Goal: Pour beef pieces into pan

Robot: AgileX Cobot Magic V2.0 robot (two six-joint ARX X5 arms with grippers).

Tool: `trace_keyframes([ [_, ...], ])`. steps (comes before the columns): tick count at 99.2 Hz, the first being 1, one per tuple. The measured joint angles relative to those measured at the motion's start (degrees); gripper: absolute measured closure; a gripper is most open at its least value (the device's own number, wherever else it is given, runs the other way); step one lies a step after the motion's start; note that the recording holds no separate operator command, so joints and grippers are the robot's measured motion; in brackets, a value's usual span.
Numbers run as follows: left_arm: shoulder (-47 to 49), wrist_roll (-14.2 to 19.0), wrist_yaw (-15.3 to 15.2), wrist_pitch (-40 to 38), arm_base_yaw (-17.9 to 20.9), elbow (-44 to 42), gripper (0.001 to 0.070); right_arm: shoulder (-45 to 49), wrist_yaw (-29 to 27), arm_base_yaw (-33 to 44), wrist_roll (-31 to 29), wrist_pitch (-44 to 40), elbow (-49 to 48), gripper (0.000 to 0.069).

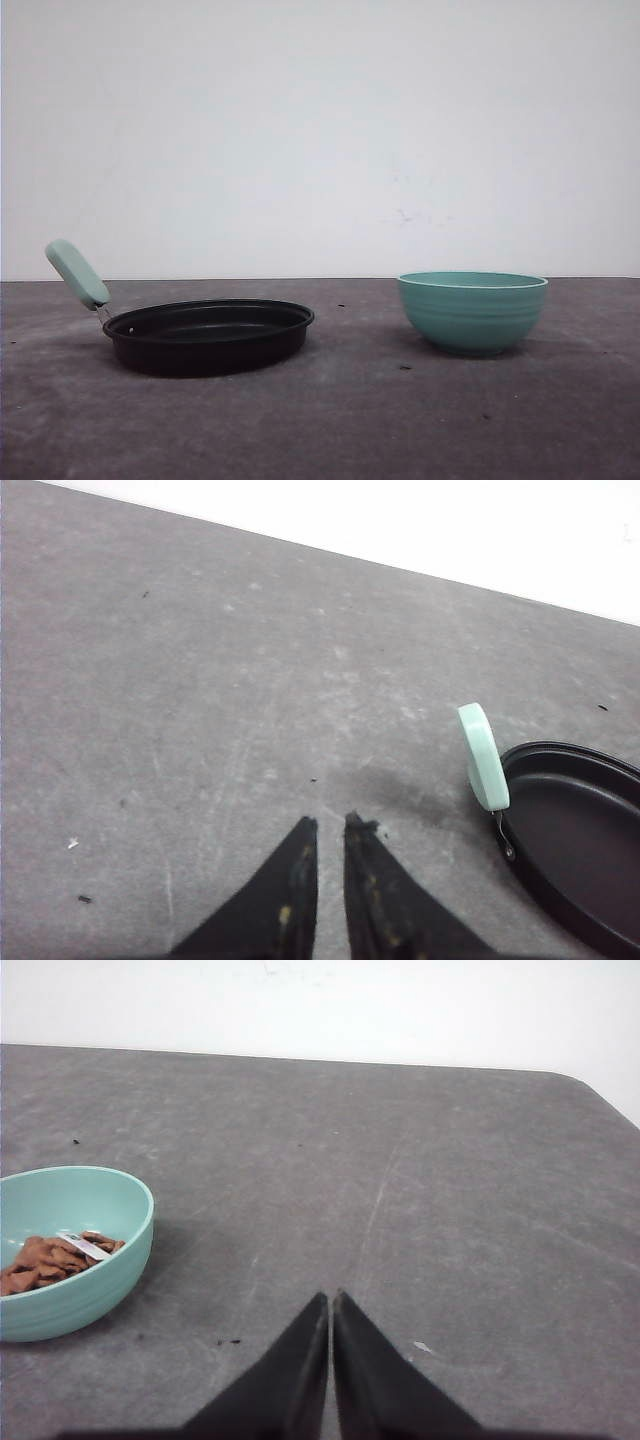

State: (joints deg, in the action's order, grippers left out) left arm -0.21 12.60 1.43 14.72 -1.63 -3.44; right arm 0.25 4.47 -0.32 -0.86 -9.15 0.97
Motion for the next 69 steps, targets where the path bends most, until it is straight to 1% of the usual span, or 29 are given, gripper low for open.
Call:
trace_keyframes([
  [21,0.00,0.00,0.00,0.00,0.00,0.02,0.0687,0.00,0.07,0.00,-0.13,0.07,0.00,0.0685],
  [43,0.00,0.00,0.00,0.00,0.00,0.00,0.0687,0.00,0.35,0.00,-4.79,5.25,-0.02,0.0685],
  [53,0.00,0.00,0.00,0.00,0.00,0.00,0.0687,0.00,1.03,0.00,-8.11,8.48,-0.02,0.0685],
  [62,0.00,0.02,0.00,-0.07,0.00,0.02,0.0687,0.00,2.67,0.00,-12.68,10.73,-0.02,0.0685],
  [69,0.00,0.39,0.26,-0.46,0.00,0.11,0.0687,0.00,2.89,0.00,-16.48,11.67,-0.02,0.0685],
])
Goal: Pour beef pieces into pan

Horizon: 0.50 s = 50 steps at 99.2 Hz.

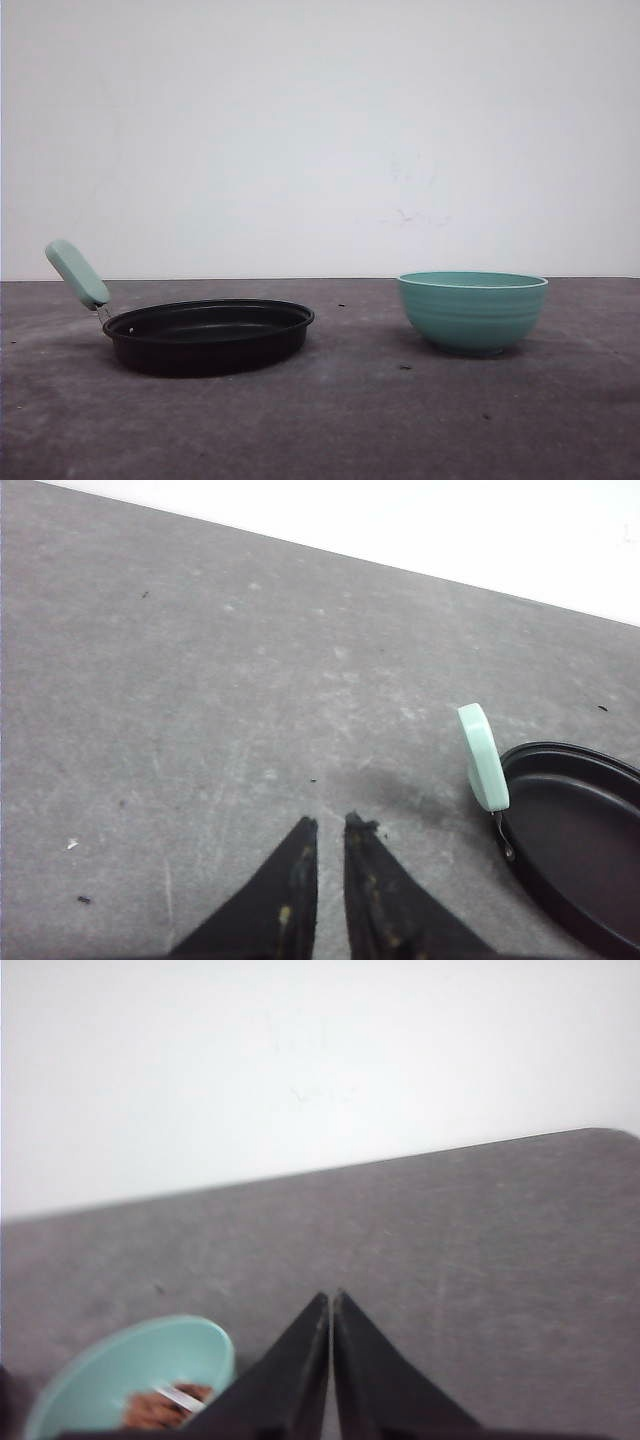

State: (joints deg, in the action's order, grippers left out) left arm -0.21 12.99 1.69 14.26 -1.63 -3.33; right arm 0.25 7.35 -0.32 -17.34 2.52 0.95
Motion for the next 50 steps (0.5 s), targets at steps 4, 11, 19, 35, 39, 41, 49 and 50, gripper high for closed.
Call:
trace_keyframes([
  [4,0.00,0.55,0.17,-0.37,0.00,0.11,0.0687,0.00,0.24,0.00,-2.34,0.11,0.00,0.0685],
  [11,0.00,2.36,0.22,-0.50,0.00,0.17,0.0687,0.00,1.36,0.00,-6.29,0.26,0.00,0.0685],
  [19,0.00,4.92,0.77,-0.50,0.00,0.17,0.0687,0.00,3.89,0.00,-9.20,0.44,0.00,0.0685],
  [35,0.00,10.47,5.05,-0.72,0.00,0.17,0.0687,0.00,7.21,0.00,-11.47,1.36,0.00,0.0685],
  [39,0.00,13.44,7.52,-0.42,0.00,-0.04,0.0687,0.00,8.20,0.00,-12.26,1.51,0.02,0.0685],
  [41,0.00,15.50,8.96,0.02,0.00,-0.31,0.0687,0.00,8.83,0.00,-12.74,1.49,0.04,0.0685],
  [49,-0.26,21.16,12.00,0.90,0.00,-2.54,0.0687,0.02,11.26,0.00,-14.71,0.66,1.16,0.0685],
  [50,-0.33,21.62,12.17,0.92,0.00,-2.99,0.0687,0.02,11.47,0.00,-14.93,0.55,1.49,0.0685],
])
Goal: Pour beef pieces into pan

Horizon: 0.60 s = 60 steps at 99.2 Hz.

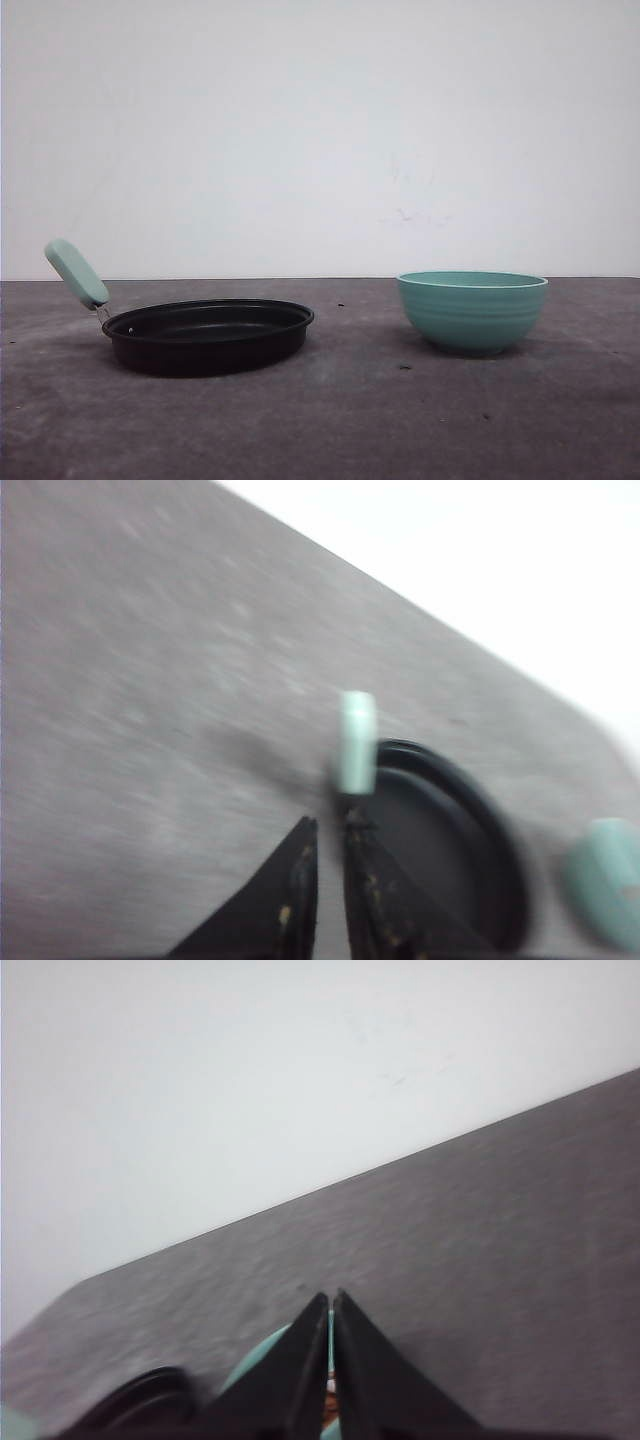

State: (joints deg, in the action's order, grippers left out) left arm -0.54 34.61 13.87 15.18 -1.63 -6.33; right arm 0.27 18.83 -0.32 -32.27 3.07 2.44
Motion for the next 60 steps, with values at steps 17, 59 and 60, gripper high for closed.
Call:
trace_keyframes([
  [17,-4.11,3.15,1.46,-0.17,0.00,-11.10,0.0687,1.42,0.61,0.00,-1.25,-5.16,11.45,0.0685],
  [59,-38.75,-10.16,4.50,9.18,-0.87,-52.94,0.0687,27.28,0.87,0.00,9.57,-20.87,48.22,0.0685],
  [60,-39.41,-10.40,4.50,9.55,-0.94,-53.72,0.0687,27.82,0.98,0.00,9.64,-21.14,48.85,0.0685],
])
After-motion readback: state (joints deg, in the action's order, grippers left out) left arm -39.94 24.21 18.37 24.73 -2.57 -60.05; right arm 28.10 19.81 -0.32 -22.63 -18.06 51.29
